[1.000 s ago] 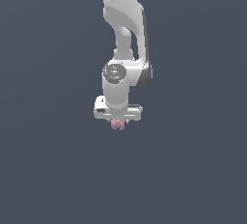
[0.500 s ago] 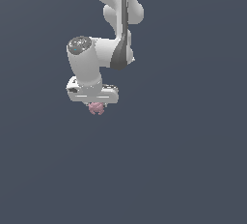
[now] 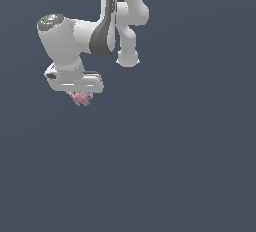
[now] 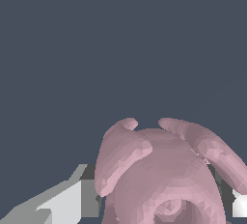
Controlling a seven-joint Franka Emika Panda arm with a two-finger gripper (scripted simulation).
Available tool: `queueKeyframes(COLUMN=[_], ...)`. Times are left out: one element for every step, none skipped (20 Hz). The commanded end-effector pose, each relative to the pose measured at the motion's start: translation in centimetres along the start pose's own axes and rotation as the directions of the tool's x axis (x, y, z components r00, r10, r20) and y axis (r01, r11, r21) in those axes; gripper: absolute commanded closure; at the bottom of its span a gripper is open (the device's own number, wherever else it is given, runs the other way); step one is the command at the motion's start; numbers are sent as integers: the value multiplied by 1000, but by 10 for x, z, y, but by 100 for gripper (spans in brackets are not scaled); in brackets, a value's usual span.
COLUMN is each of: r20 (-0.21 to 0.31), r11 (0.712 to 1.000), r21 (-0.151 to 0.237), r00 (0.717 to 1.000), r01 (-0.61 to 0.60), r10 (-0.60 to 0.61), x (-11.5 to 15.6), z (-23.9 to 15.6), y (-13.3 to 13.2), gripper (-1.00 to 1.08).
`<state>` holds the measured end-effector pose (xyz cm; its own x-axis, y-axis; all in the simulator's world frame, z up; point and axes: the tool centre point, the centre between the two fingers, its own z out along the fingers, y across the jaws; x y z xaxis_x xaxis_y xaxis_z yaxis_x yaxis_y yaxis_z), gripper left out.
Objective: Pick up the object and move it to a goal position.
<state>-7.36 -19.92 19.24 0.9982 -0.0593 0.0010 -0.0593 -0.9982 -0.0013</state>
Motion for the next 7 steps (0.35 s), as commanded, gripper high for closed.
queueKeyframes(r20=[1,1,1,1,1,1,1], r11=[1000,1000,1000,1000,1000,1000,1000], r21=[0,0,0,0,0,-1,-1], r00=[1000,1000,1000,1000,1000,1000,1000], r01=[2,2,2,2,2,2,2], r10=[-2,-2,-2,-2,-2,-2,-2], x=[-4,-5,-6,-6,-6,-5,-5], z=[-7,-9,-10,-11,-11,-11,-11], y=[11,14,16,18,19,19,19], gripper=[108,108,108,108,108,108,108])
